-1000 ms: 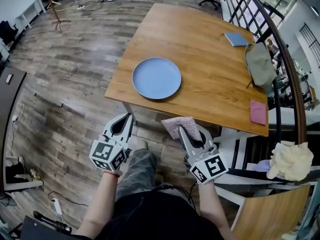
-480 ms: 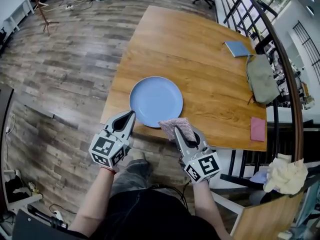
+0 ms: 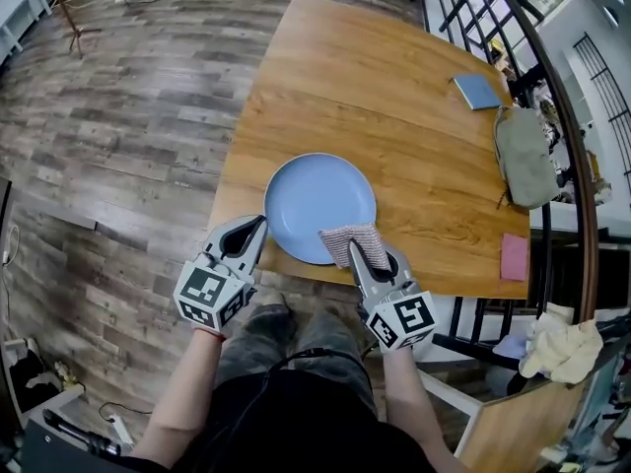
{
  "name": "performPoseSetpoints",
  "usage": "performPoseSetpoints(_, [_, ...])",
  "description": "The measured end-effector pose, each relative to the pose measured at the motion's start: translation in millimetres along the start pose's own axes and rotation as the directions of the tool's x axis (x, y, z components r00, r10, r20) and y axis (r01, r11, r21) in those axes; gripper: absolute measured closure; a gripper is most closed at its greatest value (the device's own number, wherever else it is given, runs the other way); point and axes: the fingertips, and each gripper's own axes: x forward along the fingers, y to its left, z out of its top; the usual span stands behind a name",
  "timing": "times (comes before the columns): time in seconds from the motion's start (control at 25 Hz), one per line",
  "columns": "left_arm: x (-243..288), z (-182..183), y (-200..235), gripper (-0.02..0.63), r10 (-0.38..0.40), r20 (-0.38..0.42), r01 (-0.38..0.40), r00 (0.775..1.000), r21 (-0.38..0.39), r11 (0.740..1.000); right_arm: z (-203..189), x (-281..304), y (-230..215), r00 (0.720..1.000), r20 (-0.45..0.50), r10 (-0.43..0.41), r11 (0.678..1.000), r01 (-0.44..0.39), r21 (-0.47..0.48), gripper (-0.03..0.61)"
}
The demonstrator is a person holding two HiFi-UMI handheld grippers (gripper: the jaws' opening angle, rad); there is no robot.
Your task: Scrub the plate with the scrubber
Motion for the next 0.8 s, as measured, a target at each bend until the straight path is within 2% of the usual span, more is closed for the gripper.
performPoseSetpoints(0.24, [0,-24,21,0.617,0.024,-0.059,-0.026,0.998,-0.034,0.999,-9,22,2,0.999,-0.039,0.012,1.000,-0.012,0.000,0.500])
performPoseSetpoints(0.48, [17,-53,26,0.617,0.023,-0.205,-0.047,0.979,-0.113,0.993,-28,51,-9,0.990,-0.141,0.025,0.998,-0.033,-0.054,0.500])
performPoseSetpoints(0.64, [25,-75,29,0.594,0.002,-0.295,-0.058,0.955,-0.180,0.982,-56,74,-19,0.951,-0.308,0.017,0.995,-0.045,-0.084,0.500])
performPoseSetpoints(0.8, [32,-79,38,0.576,0.010,-0.307,-0.078,0.952,-0.208,0.975,-74,97,-14,0.908,-0.414,0.065,0.978,-0.141,-0.156,0.500])
